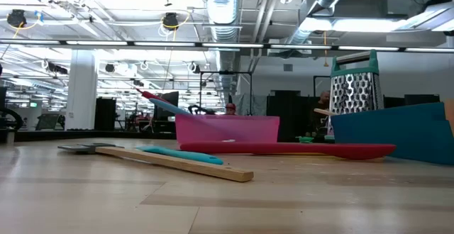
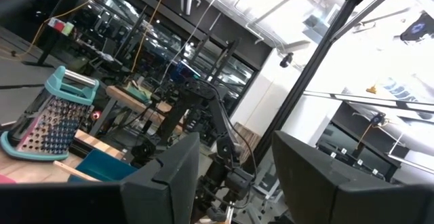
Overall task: Pick & Place Kitchen Items
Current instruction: Put the green kitchen knife into the orange bin, then put the blue kitchen knife into the orange bin
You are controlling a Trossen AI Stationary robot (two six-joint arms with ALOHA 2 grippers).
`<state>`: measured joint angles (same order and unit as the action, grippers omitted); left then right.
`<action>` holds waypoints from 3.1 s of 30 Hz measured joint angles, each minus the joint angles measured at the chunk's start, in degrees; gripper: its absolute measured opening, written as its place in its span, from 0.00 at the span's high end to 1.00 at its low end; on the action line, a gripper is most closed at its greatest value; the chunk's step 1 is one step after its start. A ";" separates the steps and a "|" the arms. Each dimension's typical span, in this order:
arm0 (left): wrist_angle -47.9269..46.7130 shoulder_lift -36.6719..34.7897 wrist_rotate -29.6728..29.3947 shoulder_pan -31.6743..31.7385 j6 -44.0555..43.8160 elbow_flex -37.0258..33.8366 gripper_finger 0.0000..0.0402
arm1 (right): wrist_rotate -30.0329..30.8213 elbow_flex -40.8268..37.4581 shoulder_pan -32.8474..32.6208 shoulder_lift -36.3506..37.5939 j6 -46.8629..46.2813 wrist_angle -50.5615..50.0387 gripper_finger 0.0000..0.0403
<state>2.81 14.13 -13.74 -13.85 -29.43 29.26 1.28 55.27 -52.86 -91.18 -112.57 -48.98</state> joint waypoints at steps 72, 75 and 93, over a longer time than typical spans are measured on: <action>-1.49 43.43 -6.05 1.29 -8.22 0.02 0.50 | 18.37 1.37 14.07 23.04 17.63 7.71 0.52; -1.55 47.49 -6.06 1.84 -8.97 0.02 0.50 | 17.42 1.37 15.82 22.99 19.89 8.26 0.52; -9.50 38.61 -0.85 2.38 -16.03 0.02 0.50 | 15.52 1.37 33.13 22.97 44.21 28.93 0.53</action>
<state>-6.69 52.74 -14.59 -11.47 -45.47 29.28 16.80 56.64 -19.73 -68.20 -68.37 -20.05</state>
